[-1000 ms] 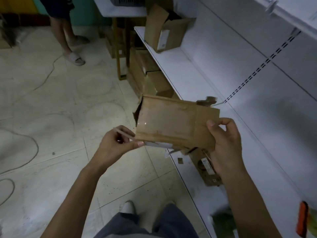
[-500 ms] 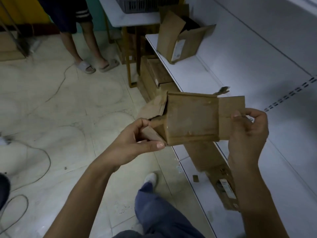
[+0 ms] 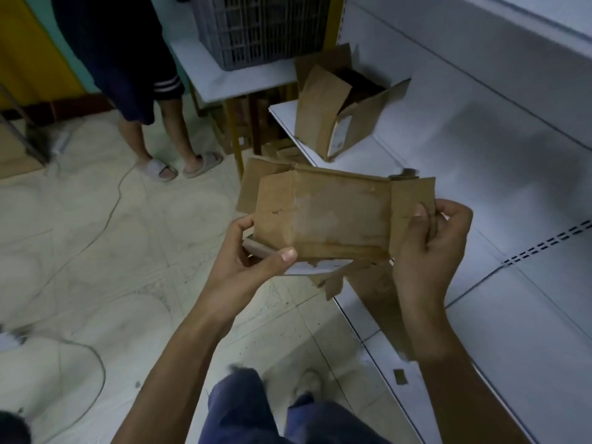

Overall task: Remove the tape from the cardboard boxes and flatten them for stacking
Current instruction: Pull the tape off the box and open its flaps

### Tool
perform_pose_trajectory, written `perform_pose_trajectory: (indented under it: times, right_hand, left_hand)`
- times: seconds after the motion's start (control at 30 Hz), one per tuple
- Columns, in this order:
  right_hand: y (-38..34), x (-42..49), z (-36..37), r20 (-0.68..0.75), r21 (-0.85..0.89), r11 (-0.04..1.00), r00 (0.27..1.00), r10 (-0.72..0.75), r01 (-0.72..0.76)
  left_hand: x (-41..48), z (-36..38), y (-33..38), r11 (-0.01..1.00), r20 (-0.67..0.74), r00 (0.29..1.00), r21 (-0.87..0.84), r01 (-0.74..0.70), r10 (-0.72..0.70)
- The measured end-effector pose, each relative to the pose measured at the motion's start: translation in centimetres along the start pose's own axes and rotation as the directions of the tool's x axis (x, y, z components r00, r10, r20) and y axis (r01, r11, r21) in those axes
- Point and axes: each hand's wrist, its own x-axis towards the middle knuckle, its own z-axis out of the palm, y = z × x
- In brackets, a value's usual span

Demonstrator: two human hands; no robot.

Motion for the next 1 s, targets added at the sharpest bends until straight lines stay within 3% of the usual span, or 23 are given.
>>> perform_pose_trajectory:
  times: [0.07, 0.13, 0.23, 0.3, 0.33, 0.43, 0.5, 0.57, 0.7, 0.77, 0.83, 0.93, 1.0]
  right_hand:
    - [-0.1, 0.5, 0.9, 0.110, -0.090, 0.992, 0.989, 0.096, -0.086]
    - [-0.1, 0.7, 1.1, 0.250, -0.270, 0.953, 0.946, 0.207, -0.138]
    - [-1.4, 0.4, 1.4, 0.367, -0.460, 0.880, 0.928, 0.063, 0.122]
    - [-2.8, 0.7, 2.4, 0.477, -0.428, 0.857, 0.877, -0.057, 0.288]
    - [-3.4, 1.0, 3.1, 0.527, -0.407, 0.862, 0.849, -0.050, 0.303]
    - [-4.7, 0.9, 5.3, 0.583, -0.300, 0.946, 0.808, 0.078, 0.126]
    - [-4.9, 0.1, 6.6, 0.549, -0.195, 0.981, 0.826, 0.127, -0.021]
    - [-5.0, -0.9, 7.6, 0.427, -0.103, 0.988, 0.891, 0.152, -0.119]
    - [-5.6, -2.9, 9.2, 0.155, -0.068, 0.990, 0.979, 0.133, -0.124]
    - [-5.8, -3.7, 9.5, 0.108, -0.085, 0.994, 0.991, 0.073, -0.064]
    - [-6.3, -4.3, 9.3, 0.087, -0.200, 0.978, 0.995, -0.048, 0.065]
    - [-7.0, -4.5, 8.4, 0.089, -0.268, 0.955, 0.990, -0.105, 0.126]
    - [-7.2, -4.7, 8.2, 0.067, -0.256, 0.960, 0.993, -0.097, 0.111]
  left_hand:
    - [2.3, -0.3, 0.5, 0.997, -0.066, 0.995, 0.014, -0.075, 0.075]
    - [4.3, -0.7, 0.9, 0.983, -0.041, 0.984, 0.077, -0.169, 0.172]
    - [6.5, -2.0, 1.9, 0.896, 0.138, 0.943, 0.296, -0.331, 0.302]
    - [7.8, -2.7, 2.5, 0.750, 0.335, 0.859, 0.426, -0.506, 0.388]
    - [8.4, -2.9, 2.8, 0.661, 0.433, 0.797, 0.455, -0.597, 0.421]
    - [10.7, -4.0, 3.8, 0.483, 0.590, 0.640, 0.426, -0.765, 0.492]
    - [12.3, -5.2, 4.5, 0.468, 0.622, 0.600, 0.388, -0.794, 0.503]
    - [13.4, -6.2, 4.8, 0.441, 0.624, 0.584, 0.389, -0.809, 0.520]
    - [15.1, -7.7, 5.2, 0.543, 0.610, 0.651, 0.391, -0.743, 0.452]
    - [15.7, -8.4, 5.3, 0.648, 0.710, 0.658, 0.381, -0.659, 0.251]
    - [16.1, -8.0, 4.9, 0.795, 0.776, 0.630, 0.363, -0.487, 0.032]
    - [16.6, -8.4, 3.2, 0.929, 0.746, 0.648, 0.333, -0.159, -0.156]
    - [16.3, -8.6, 3.4, 0.917, 0.787, 0.596, 0.342, -0.205, -0.160]
